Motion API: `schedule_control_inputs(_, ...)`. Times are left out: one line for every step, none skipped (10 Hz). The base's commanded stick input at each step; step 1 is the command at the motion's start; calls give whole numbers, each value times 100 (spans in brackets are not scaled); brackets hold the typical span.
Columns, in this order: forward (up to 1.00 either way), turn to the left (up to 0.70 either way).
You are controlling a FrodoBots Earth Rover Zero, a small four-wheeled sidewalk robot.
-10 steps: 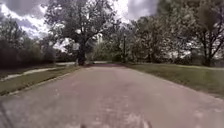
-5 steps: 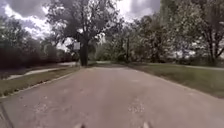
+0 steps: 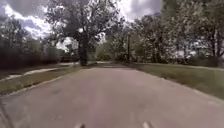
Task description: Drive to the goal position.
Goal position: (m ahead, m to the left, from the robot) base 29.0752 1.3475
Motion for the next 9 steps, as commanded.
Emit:
schedule_control_inputs(100, 0)
schedule_control_inputs(100, 0)
schedule_control_inputs(100, 0)
schedule_control_inputs(100, 0)
schedule_control_inputs(100, 0)
schedule_control_inputs(100, 0)
schedule_control_inputs(100, 0)
schedule_control_inputs(100, 0)
schedule_control_inputs(100, 0)
